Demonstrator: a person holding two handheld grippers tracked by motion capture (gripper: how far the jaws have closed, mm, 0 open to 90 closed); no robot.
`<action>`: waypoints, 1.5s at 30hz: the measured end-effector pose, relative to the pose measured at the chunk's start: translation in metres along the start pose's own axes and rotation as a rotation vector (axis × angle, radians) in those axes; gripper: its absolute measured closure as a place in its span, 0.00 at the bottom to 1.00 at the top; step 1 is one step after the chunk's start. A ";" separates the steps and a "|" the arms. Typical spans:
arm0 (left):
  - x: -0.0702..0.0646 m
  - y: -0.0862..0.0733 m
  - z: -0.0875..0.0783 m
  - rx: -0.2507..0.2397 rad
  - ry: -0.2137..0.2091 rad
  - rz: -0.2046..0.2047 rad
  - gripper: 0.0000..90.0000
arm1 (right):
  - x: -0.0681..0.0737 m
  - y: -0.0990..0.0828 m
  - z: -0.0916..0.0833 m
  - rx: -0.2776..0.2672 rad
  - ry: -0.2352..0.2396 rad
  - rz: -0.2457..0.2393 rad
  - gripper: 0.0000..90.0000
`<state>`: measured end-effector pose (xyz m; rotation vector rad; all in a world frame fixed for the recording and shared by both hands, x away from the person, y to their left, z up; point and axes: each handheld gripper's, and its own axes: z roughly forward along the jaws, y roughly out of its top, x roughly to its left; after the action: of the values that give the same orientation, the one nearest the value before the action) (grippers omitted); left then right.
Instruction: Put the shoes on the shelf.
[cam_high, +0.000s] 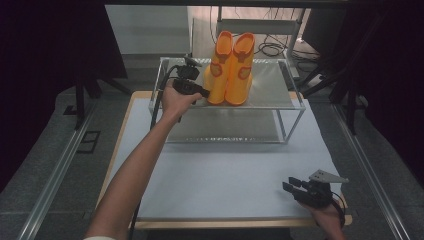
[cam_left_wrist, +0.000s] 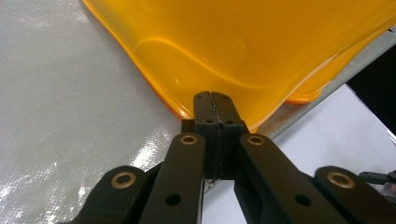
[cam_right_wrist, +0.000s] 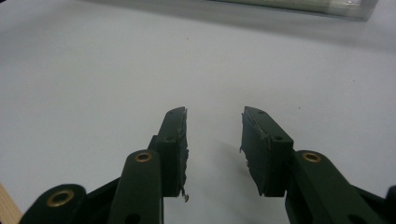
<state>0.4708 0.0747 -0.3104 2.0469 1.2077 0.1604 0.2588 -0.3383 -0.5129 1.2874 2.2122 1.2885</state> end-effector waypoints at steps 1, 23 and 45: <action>0.000 0.000 0.000 0.000 0.001 0.001 1.00 | 0.000 0.000 0.000 0.000 0.000 -0.001 0.66; -0.008 -0.002 0.004 -0.015 0.016 0.004 1.00 | 0.001 0.000 0.001 0.000 0.006 0.000 0.67; -0.018 0.003 0.009 -0.022 -0.050 0.000 1.00 | 0.001 0.000 0.001 0.000 0.012 -0.008 0.67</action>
<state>0.4664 0.0546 -0.3104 2.0205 1.1702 0.1219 0.2589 -0.3370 -0.5132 1.2726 2.2232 1.2971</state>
